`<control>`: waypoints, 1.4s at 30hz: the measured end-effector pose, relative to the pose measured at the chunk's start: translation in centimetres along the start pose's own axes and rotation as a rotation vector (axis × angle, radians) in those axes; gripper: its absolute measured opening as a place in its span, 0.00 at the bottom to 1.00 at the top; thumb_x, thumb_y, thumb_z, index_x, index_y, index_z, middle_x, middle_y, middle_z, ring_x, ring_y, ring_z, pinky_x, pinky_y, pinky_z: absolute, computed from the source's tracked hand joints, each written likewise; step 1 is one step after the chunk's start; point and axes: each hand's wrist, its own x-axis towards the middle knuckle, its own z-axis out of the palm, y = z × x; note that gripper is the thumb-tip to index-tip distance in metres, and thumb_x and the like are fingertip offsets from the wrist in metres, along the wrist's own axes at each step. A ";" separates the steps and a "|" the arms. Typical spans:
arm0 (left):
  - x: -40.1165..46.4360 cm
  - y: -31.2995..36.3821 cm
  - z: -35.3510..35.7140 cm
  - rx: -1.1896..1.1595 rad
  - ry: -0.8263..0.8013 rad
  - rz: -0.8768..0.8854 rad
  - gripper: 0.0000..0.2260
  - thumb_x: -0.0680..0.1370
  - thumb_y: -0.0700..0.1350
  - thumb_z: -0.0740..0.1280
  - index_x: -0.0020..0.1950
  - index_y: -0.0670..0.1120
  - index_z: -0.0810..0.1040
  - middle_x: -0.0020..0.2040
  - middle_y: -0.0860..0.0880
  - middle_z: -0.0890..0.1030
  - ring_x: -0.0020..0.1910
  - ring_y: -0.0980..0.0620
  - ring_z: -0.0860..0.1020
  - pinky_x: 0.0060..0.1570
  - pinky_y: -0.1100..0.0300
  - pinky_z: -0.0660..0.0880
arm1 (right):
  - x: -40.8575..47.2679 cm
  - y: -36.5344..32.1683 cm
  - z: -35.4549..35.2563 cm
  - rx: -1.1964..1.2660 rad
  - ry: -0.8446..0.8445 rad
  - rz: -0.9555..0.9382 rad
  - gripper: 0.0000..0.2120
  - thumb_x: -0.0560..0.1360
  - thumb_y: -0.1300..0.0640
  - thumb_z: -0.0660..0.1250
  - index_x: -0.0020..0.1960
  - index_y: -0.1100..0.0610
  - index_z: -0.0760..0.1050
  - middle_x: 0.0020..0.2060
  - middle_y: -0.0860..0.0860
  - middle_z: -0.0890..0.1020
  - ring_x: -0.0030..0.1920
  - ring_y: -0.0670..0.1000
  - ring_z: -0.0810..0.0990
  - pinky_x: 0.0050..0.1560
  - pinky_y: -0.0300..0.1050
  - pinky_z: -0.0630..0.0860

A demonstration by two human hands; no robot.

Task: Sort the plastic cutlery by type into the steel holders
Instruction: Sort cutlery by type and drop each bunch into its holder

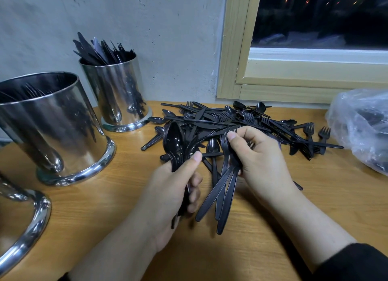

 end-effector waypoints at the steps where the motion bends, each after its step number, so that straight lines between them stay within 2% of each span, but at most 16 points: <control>1: 0.2 -0.1 0.1 -0.012 0.011 -0.007 0.21 0.73 0.62 0.69 0.37 0.43 0.79 0.30 0.47 0.78 0.27 0.50 0.76 0.30 0.56 0.75 | 0.0 -0.1 0.1 -0.006 0.005 -0.013 0.13 0.82 0.54 0.65 0.38 0.54 0.76 0.26 0.51 0.78 0.26 0.49 0.73 0.29 0.41 0.70; 2: 0.4 -0.1 0.2 -0.032 0.003 -0.015 0.21 0.71 0.63 0.68 0.41 0.44 0.82 0.34 0.44 0.83 0.30 0.46 0.81 0.36 0.48 0.80 | -0.1 -0.1 0.1 -0.024 0.014 -0.030 0.13 0.82 0.54 0.65 0.38 0.55 0.76 0.26 0.51 0.78 0.26 0.49 0.73 0.29 0.42 0.70; 4: 0.1 -0.2 0.5 -0.061 -0.074 -0.014 0.23 0.75 0.61 0.66 0.54 0.42 0.80 0.43 0.38 0.86 0.38 0.37 0.85 0.48 0.36 0.80 | -0.2 -0.2 0.2 -0.085 0.044 -0.078 0.13 0.81 0.53 0.66 0.39 0.55 0.75 0.27 0.50 0.78 0.27 0.48 0.72 0.31 0.43 0.70; 6: -0.6 0.0 0.7 -0.053 -0.150 0.008 0.18 0.81 0.58 0.63 0.58 0.44 0.79 0.46 0.38 0.86 0.39 0.38 0.85 0.45 0.41 0.82 | -0.2 -0.1 0.3 -0.123 0.086 -0.118 0.13 0.81 0.54 0.66 0.38 0.55 0.75 0.26 0.47 0.75 0.27 0.44 0.70 0.31 0.40 0.68; 9: -1.3 -0.1 1.1 -0.027 -0.201 0.015 0.16 0.81 0.55 0.65 0.57 0.43 0.79 0.48 0.41 0.87 0.38 0.43 0.84 0.38 0.51 0.82 | -0.3 -0.2 0.4 -0.176 0.152 -0.161 0.13 0.80 0.53 0.67 0.37 0.53 0.74 0.26 0.44 0.72 0.28 0.43 0.68 0.31 0.37 0.66; 12: -1.0 -0.3 0.8 0.043 -0.192 0.060 0.09 0.80 0.51 0.69 0.42 0.50 0.79 0.43 0.45 0.86 0.31 0.49 0.76 0.30 0.58 0.72 | -0.4 -0.3 0.5 -0.198 0.166 -0.178 0.13 0.80 0.53 0.67 0.38 0.52 0.74 0.27 0.45 0.73 0.28 0.43 0.69 0.32 0.36 0.66; 14: -0.9 -0.6 0.7 0.059 -0.185 0.070 0.13 0.81 0.49 0.69 0.37 0.52 0.75 0.39 0.46 0.82 0.28 0.52 0.70 0.27 0.60 0.67 | -0.4 -0.2 0.6 -0.152 0.132 -0.152 0.12 0.81 0.52 0.67 0.38 0.52 0.74 0.26 0.46 0.74 0.26 0.43 0.70 0.32 0.40 0.71; 16: -0.9 -0.5 0.8 0.060 -0.156 0.088 0.13 0.82 0.49 0.68 0.39 0.51 0.72 0.37 0.47 0.79 0.27 0.53 0.68 0.26 0.61 0.65 | -0.1 0.1 0.4 -0.110 0.110 -0.135 0.12 0.81 0.48 0.65 0.41 0.52 0.76 0.28 0.47 0.77 0.29 0.45 0.73 0.34 0.48 0.72; 19: -0.7 -0.2 0.2 0.099 -0.056 0.159 0.13 0.83 0.50 0.67 0.41 0.46 0.74 0.33 0.48 0.75 0.27 0.52 0.66 0.26 0.62 0.66 | 0.6 0.5 -0.9 -0.174 0.232 -0.188 0.14 0.82 0.46 0.60 0.44 0.52 0.78 0.32 0.47 0.78 0.33 0.45 0.73 0.37 0.45 0.70; 21: -0.3 0.0 -0.5 0.109 0.053 0.204 0.13 0.83 0.49 0.66 0.40 0.47 0.77 0.32 0.46 0.74 0.27 0.51 0.66 0.26 0.61 0.66 | 1.2 0.8 -2.4 -0.366 0.291 -0.208 0.15 0.83 0.48 0.61 0.41 0.52 0.75 0.31 0.48 0.77 0.33 0.44 0.72 0.37 0.42 0.67; 26: 0.4 0.5 -1.0 0.007 0.272 0.257 0.02 0.84 0.45 0.65 0.55 0.48 0.76 0.37 0.49 0.82 0.26 0.52 0.68 0.24 0.60 0.65 | 1.7 1.8 -3.5 -0.899 0.022 -0.045 0.14 0.78 0.42 0.67 0.40 0.50 0.76 0.40 0.45 0.77 0.40 0.47 0.75 0.42 0.44 0.64; 28: 0.4 0.3 -0.9 0.034 0.288 0.260 0.04 0.84 0.46 0.65 0.57 0.48 0.76 0.36 0.50 0.83 0.25 0.53 0.68 0.24 0.60 0.66 | 1.5 1.8 -3.1 -0.999 -0.031 -0.012 0.15 0.76 0.39 0.68 0.39 0.49 0.76 0.41 0.45 0.76 0.44 0.51 0.75 0.44 0.46 0.69; 31: 0.3 0.0 -1.0 0.106 0.276 0.255 0.09 0.84 0.47 0.64 0.53 0.41 0.78 0.31 0.53 0.81 0.25 0.54 0.69 0.24 0.62 0.67 | 1.4 1.3 -2.8 -1.124 -0.082 0.063 0.14 0.74 0.37 0.69 0.45 0.48 0.80 0.44 0.46 0.76 0.49 0.53 0.77 0.53 0.53 0.76; 35: 0.3 0.1 -1.0 0.124 0.280 0.237 0.12 0.84 0.47 0.64 0.49 0.41 0.81 0.27 0.55 0.78 0.24 0.55 0.69 0.24 0.62 0.67 | 1.2 0.5 -2.4 -1.156 -0.105 0.124 0.13 0.74 0.37 0.70 0.46 0.46 0.82 0.45 0.45 0.78 0.50 0.52 0.78 0.55 0.54 0.77; 40: 0.4 0.1 -1.0 0.058 0.302 0.221 0.09 0.83 0.47 0.65 0.50 0.42 0.80 0.34 0.51 0.83 0.26 0.54 0.70 0.26 0.59 0.68 | 1.0 0.1 -2.2 -1.105 -0.096 0.189 0.11 0.74 0.42 0.70 0.40 0.48 0.78 0.39 0.44 0.79 0.43 0.52 0.78 0.54 0.53 0.77; 42: 0.3 0.1 -1.0 0.035 0.306 0.200 0.09 0.83 0.47 0.65 0.51 0.42 0.80 0.35 0.50 0.83 0.26 0.54 0.70 0.26 0.60 0.68 | 0.9 -0.4 -2.3 -1.005 -0.066 0.177 0.10 0.73 0.46 0.70 0.38 0.51 0.78 0.35 0.47 0.80 0.38 0.50 0.78 0.45 0.47 0.76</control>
